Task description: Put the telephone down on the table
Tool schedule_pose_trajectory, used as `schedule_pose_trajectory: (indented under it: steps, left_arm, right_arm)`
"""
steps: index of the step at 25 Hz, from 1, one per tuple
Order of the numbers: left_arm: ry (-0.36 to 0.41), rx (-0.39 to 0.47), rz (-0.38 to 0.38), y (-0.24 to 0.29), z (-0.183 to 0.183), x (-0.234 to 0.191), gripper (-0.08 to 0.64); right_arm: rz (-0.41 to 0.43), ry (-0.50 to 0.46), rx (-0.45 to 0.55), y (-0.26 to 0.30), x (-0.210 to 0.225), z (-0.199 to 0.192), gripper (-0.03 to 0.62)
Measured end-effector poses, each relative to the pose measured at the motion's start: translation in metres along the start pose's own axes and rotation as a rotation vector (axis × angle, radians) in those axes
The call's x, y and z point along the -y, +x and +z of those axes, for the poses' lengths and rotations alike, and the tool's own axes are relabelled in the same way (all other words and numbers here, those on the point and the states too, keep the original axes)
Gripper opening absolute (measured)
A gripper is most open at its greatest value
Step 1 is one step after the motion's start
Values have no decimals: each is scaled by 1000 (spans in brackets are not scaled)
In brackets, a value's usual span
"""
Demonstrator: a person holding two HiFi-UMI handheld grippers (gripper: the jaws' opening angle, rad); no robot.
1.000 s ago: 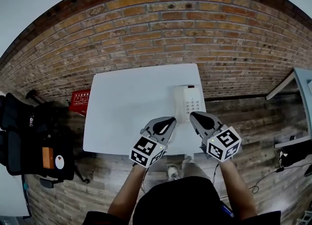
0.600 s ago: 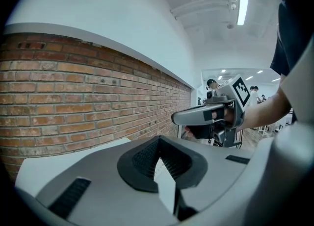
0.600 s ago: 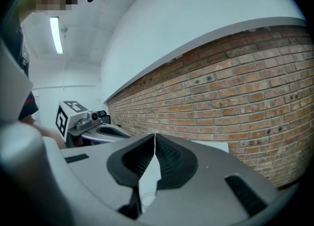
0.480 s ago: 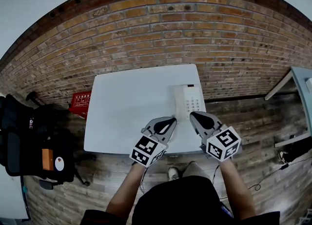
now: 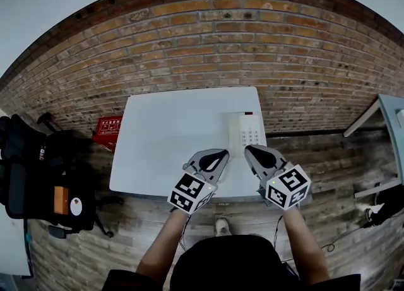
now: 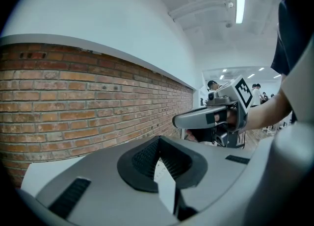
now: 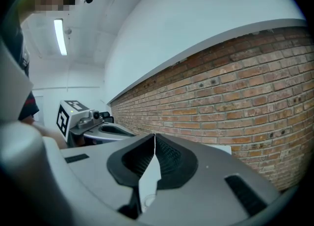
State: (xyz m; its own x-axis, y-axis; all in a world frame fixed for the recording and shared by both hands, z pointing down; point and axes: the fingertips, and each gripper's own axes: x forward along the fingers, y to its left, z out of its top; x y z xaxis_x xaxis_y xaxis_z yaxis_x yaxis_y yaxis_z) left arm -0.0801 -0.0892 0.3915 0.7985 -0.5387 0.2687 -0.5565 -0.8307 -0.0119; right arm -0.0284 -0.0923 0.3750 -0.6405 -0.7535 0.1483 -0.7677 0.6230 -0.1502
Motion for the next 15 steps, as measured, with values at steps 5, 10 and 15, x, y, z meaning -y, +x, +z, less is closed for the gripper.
schedule_pose_trajectory:
  steps: [5,10,15]
  left_arm:
    - [4,-1,-1,-2,3,23,8]
    - [4,16,3,-5,9,49,8]
    - [11,22,19,-13,12,74,8]
  right_arm:
    - [2,0,-1,-22,-8,1,17]
    - [6,-1,12,-47,-12,4,17]
    - [20,-9,10,-72,-21,2,17]
